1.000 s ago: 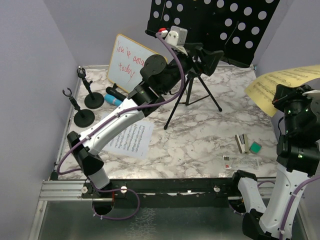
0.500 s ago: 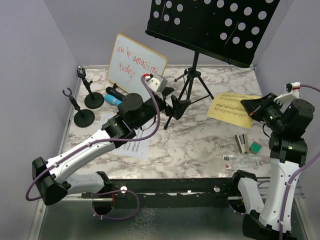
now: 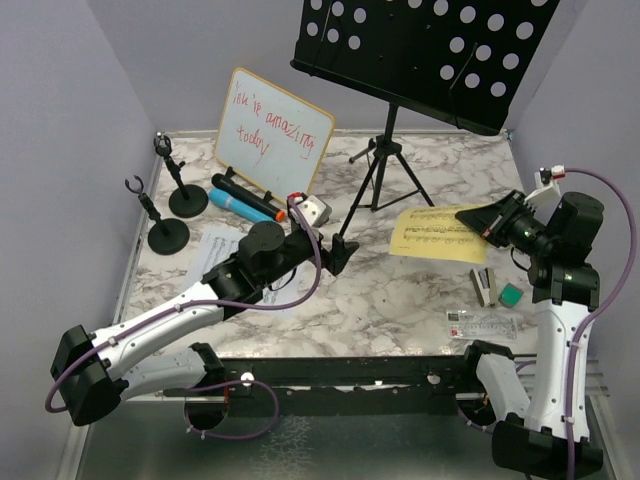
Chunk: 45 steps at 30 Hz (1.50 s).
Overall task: Pack up the instrument practice props
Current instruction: Place the sheet music at the center of the board.
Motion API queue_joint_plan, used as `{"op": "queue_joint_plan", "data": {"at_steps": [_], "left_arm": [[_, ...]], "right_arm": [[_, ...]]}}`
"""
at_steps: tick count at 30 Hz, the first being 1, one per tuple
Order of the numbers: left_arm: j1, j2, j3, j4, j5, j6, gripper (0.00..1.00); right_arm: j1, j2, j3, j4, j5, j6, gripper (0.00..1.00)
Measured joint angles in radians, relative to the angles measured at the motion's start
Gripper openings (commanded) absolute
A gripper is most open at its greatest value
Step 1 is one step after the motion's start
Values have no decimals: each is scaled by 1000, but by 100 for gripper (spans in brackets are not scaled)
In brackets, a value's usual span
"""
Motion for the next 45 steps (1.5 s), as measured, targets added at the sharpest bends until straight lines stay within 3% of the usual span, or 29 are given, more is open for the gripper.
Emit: {"op": "queue_joint_plan", "data": {"at_steps": [9,23,38,45], "left_arm": [[-161,67,-4,94,23,259,99],[-370,341,41,322,-121,665,98],[-433,608,132,644,-351,926,85],[-452,709,155,782,-444,1044,67]], "right_arm": [[32,20,-56,44,-51,15,1],[44,27,-82,63,-69,18,1],[45,16,-95,77,-69,42,1],[45,-2,-105,79,-69,52,1]]}}
